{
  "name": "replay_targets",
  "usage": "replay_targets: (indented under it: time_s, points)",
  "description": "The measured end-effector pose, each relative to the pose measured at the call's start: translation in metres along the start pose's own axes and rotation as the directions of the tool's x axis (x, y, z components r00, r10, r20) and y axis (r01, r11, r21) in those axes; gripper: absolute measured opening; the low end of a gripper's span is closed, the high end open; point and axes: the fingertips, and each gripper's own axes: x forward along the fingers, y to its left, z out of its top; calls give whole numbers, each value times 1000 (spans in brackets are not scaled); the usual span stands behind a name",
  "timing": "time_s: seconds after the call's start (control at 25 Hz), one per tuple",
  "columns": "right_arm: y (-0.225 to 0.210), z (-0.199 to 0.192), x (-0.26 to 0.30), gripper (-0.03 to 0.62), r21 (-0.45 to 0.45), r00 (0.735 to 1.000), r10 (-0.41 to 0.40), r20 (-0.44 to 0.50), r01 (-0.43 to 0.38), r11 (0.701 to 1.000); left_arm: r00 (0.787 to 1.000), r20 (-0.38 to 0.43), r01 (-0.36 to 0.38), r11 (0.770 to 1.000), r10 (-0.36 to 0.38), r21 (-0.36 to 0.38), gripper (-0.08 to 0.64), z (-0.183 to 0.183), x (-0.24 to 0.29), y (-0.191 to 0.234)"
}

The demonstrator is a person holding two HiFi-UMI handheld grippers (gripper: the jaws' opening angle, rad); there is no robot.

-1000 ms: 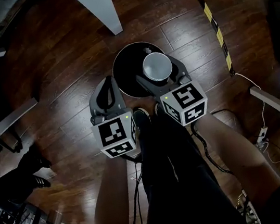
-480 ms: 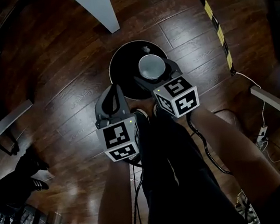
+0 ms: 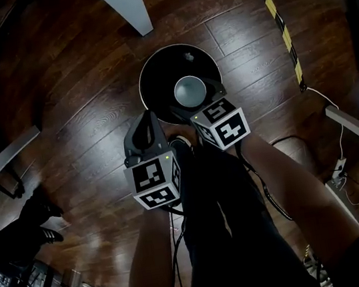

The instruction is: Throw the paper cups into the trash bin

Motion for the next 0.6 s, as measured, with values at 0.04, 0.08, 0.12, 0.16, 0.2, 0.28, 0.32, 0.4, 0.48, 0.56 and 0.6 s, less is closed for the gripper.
replay_targets:
  time_s: [0.04, 0.08, 0.12, 0.16, 0.2, 0.28, 0.32, 0.4, 0.48, 0.56, 0.6]
  points:
    - [2, 0, 0, 393, 2, 1000, 2, 3, -2, 1000, 1000, 0, 1, 1000, -1, 1, 5, -1, -1, -1]
    - [4, 1, -1, 398, 2, 1000, 4, 4, -4, 1000, 1000, 0, 2, 1000, -2, 4, 5, -2, -2, -1]
    - [5, 2, -1, 405, -1, 1000, 5, 2, -5, 1000, 1000, -1, 2, 1000, -2, 7, 5, -3, -2, -1]
    - [6, 3, -1, 407, -5, 1000, 6, 0, -6, 1000, 1000, -2, 2, 1000, -2, 7, 5, -3, -2, -1]
    - [7, 3, -1, 408, -10, 1000, 7, -3, -7, 1000, 1000, -2, 0, 1000, 0, 7, 5, -3, -2, 0]
    - [7, 2, 1, 408, -18, 1000, 8, -7, -8, 1000, 1000, 0, -4, 1000, 4, 5, 5, -3, -2, 0]
    - [7, 2, 1, 408, -21, 1000, 5, -7, -6, 1000, 1000, 1, -6, 1000, 6, 5, 5, -2, -2, 1]
    - [7, 6, -1, 408, -21, 1000, -1, 2, 1, 1000, 1000, 6, -10, 1000, 10, 8, 5, 0, -3, 2]
    - [6, 10, -4, 408, -22, 1000, -6, 16, 6, 1000, 1000, 14, -17, 1000, 17, 14, 5, 3, -5, 3]
    - [7, 15, -12, 408, -25, 999, -8, 40, 9, 1000, 999, 29, -25, 1000, 24, 17, 5, 9, -11, 3]
    - [8, 20, -19, 408, -26, 998, -8, 57, 10, 1000, 999, 39, -29, 999, 29, 16, 5, 14, -14, 3]
